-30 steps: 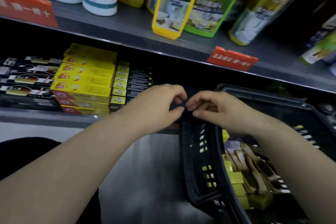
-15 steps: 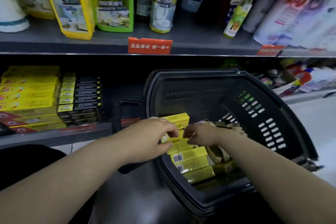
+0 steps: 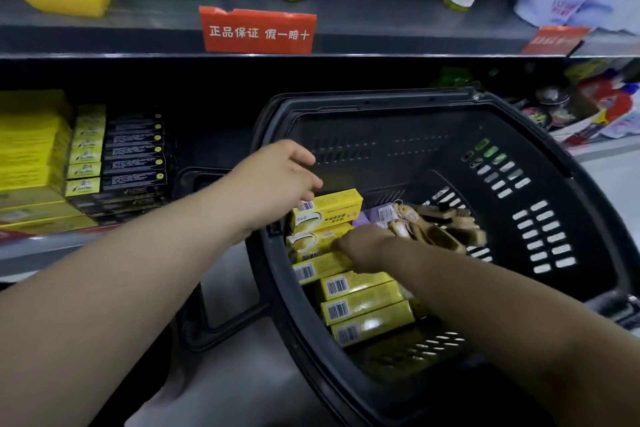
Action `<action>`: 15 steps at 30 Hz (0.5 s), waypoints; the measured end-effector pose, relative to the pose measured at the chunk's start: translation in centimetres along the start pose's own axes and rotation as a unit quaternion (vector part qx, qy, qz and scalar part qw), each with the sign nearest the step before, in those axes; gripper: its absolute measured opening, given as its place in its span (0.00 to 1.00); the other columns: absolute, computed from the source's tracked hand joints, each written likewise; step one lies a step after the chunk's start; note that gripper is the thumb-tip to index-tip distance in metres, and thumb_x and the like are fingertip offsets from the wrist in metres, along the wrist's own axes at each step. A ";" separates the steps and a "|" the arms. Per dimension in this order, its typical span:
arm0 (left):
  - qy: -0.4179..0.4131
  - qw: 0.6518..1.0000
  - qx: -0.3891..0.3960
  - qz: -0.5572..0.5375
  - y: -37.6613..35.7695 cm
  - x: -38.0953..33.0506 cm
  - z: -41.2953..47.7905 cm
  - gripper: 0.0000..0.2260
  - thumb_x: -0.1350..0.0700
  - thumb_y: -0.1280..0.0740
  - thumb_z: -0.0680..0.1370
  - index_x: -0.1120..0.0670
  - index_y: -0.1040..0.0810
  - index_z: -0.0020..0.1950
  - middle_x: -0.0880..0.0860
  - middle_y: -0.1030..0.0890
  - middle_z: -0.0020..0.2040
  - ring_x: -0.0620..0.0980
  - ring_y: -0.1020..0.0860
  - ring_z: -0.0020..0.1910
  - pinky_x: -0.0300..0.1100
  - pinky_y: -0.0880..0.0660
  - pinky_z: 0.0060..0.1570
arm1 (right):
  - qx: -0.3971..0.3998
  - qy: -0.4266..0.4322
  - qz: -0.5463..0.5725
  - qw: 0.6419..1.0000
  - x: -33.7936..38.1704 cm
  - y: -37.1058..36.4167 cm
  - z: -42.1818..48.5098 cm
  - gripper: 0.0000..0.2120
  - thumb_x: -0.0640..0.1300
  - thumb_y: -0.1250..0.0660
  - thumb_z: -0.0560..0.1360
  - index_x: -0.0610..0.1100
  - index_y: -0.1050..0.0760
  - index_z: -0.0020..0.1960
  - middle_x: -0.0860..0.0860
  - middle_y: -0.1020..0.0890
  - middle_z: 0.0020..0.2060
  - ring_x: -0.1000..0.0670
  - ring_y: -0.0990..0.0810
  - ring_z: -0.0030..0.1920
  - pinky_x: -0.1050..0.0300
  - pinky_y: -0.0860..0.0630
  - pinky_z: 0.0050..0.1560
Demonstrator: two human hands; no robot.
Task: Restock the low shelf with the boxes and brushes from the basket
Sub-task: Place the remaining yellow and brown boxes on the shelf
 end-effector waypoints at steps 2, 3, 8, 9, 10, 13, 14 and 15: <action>0.059 0.994 0.015 -0.087 -0.3 -0.1 0.2 0.05 0.61 0.38 0.78 0.53 0.26 0.52 0.53 0.19 0.50 0.47 0.19 0.48 0.40 0.22 0.49 | -0.061 -0.031 0.029 0.997 -2.0 1.7 -1.7 0.23 0.48 0.33 0.73 0.48 0.33 0.67 0.47 0.21 0.56 0.43 0.22 0.55 0.55 0.28 0.44; 0.077 0.989 0.026 -0.120 -0.6 -0.2 0.2 0.03 0.60 0.38 0.78 0.54 0.26 0.50 0.54 0.20 0.51 0.48 0.20 0.49 0.40 0.22 0.49 | -0.102 -0.060 0.057 0.991 -3.2 2.5 -2.9 0.23 0.50 0.32 0.72 0.49 0.33 0.65 0.48 0.21 0.54 0.43 0.21 0.54 0.55 0.28 0.42; 0.139 0.969 0.043 -0.202 -2.3 0.1 0.5 0.17 0.48 0.38 0.79 0.58 0.28 0.62 0.58 0.24 0.59 0.54 0.22 0.55 0.47 0.23 0.54 | -0.420 -0.144 0.217 0.869 -6.2 6.7 -10.6 0.21 0.48 0.27 0.65 0.47 0.29 0.55 0.52 0.24 0.51 0.48 0.23 0.50 0.57 0.30 0.40; 0.151 0.963 0.051 -0.219 -2.6 0.1 0.5 0.20 0.46 0.39 0.79 0.58 0.29 0.65 0.59 0.23 0.59 0.56 0.21 0.54 0.49 0.23 0.55 | -0.461 -0.124 0.206 0.855 -5.6 7.3 -11.6 0.23 0.45 0.25 0.63 0.45 0.28 0.55 0.50 0.23 0.53 0.47 0.23 0.51 0.57 0.27 0.42; 0.158 0.956 0.063 -0.241 -2.9 0.0 0.5 0.20 0.45 0.39 0.79 0.57 0.27 0.64 0.60 0.20 0.56 0.56 0.19 0.52 0.49 0.22 0.54 | -0.490 -0.102 0.184 0.846 -4.9 7.7 -12.2 0.25 0.43 0.24 0.61 0.42 0.27 0.55 0.48 0.23 0.54 0.46 0.22 0.52 0.55 0.25 0.42; 0.157 0.935 0.081 -0.308 -3.1 -0.6 0.4 0.17 0.46 0.38 0.78 0.57 0.23 0.58 0.58 0.15 0.48 0.55 0.16 0.45 0.47 0.19 0.45 | -0.537 -0.055 0.133 0.831 -3.3 7.7 -13.0 0.26 0.39 0.20 0.57 0.36 0.25 0.51 0.42 0.22 0.51 0.41 0.20 0.48 0.53 0.21 0.43; 0.151 0.935 0.083 -0.311 -3.1 -0.7 0.3 0.16 0.47 0.37 0.78 0.57 0.23 0.57 0.58 0.15 0.48 0.55 0.16 0.44 0.46 0.19 0.44 | -0.549 -0.048 0.128 0.825 -3.1 7.6 -13.0 0.26 0.38 0.20 0.56 0.35 0.25 0.50 0.41 0.22 0.50 0.40 0.20 0.47 0.52 0.21 0.44; 0.146 0.936 0.086 -0.307 -3.1 -0.8 0.3 0.16 0.47 0.36 0.77 0.57 0.23 0.57 0.57 0.15 0.48 0.54 0.16 0.44 0.46 0.19 0.44 | -0.562 -0.039 0.121 0.817 -3.2 7.4 -13.0 0.26 0.37 0.20 0.56 0.35 0.25 0.50 0.40 0.22 0.49 0.40 0.21 0.47 0.50 0.21 0.44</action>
Point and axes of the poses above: each hand's wrist, its own z-axis towards the middle knuckle, its own y-axis out of the back of the hand, x = y × z, the point moved 4 cm from there along z, towards the middle knuckle
